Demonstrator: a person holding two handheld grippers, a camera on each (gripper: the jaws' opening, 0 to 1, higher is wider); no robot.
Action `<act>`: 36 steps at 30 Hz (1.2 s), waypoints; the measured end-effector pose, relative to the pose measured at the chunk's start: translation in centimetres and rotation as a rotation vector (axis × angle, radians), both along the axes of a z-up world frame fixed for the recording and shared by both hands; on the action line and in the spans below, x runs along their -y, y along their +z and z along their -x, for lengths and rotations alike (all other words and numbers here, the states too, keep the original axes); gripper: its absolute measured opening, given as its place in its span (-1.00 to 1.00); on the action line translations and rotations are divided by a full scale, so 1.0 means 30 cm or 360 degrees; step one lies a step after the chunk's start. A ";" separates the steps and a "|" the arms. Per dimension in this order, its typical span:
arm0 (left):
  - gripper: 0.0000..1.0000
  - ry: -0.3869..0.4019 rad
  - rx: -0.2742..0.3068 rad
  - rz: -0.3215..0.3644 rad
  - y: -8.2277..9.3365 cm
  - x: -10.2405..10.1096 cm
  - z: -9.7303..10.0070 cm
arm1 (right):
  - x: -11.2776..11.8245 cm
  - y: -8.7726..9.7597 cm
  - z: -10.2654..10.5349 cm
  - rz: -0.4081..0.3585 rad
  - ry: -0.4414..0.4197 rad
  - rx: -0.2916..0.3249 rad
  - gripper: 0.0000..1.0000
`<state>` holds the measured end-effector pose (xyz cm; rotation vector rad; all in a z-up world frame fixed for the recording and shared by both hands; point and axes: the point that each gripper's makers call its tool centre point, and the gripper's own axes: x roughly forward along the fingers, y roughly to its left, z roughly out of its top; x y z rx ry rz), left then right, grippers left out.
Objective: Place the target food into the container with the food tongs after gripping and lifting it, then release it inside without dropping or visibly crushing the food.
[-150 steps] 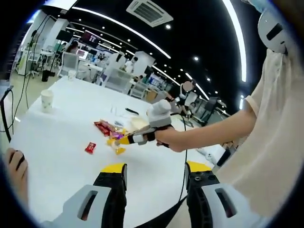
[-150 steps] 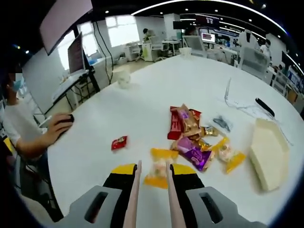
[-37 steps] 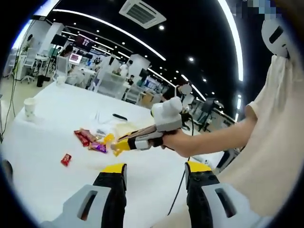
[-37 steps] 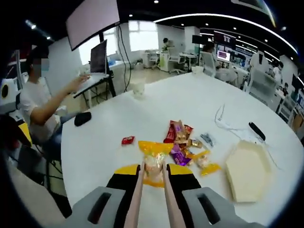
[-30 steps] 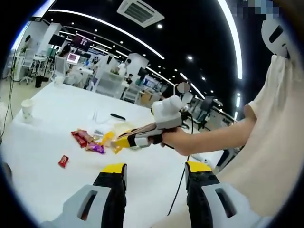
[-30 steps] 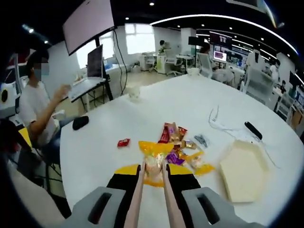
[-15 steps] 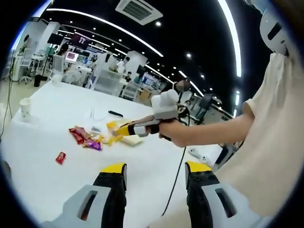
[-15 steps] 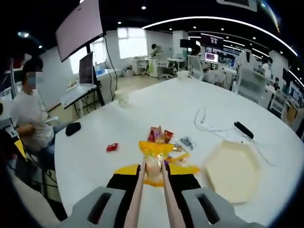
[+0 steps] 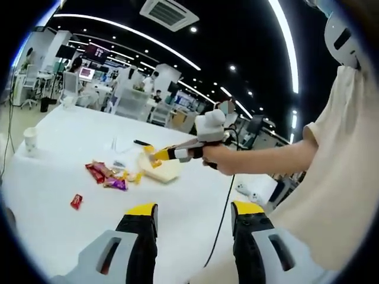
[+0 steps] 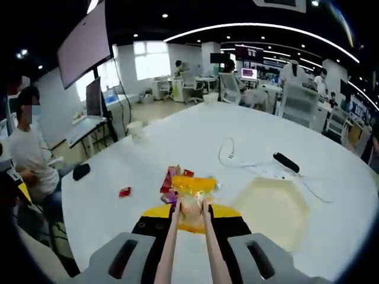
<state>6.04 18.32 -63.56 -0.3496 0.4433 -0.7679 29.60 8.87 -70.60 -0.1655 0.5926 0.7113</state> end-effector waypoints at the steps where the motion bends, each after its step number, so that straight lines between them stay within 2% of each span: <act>1: -0.02 -0.0002 0.0001 0.0000 0.000 0.002 0.000 | 0.014 0.001 -0.008 -0.0004 -0.0019 -0.0003 -0.56; 8: -0.02 -0.0029 0.0005 -0.0010 0.007 0.022 0.000 | 0.060 0.010 -0.026 -0.0017 -0.0089 0.0000 -0.55; 22: -0.02 -0.0005 -0.0003 -0.0008 0.005 0.043 0.008 | 0.137 0.051 -0.076 -0.0026 -0.0161 0.0037 -0.54; 36: -0.02 0.0023 -0.0021 -0.0004 -0.005 0.040 0.002 | 0.217 0.071 -0.137 -0.0019 -0.0230 0.0060 -0.53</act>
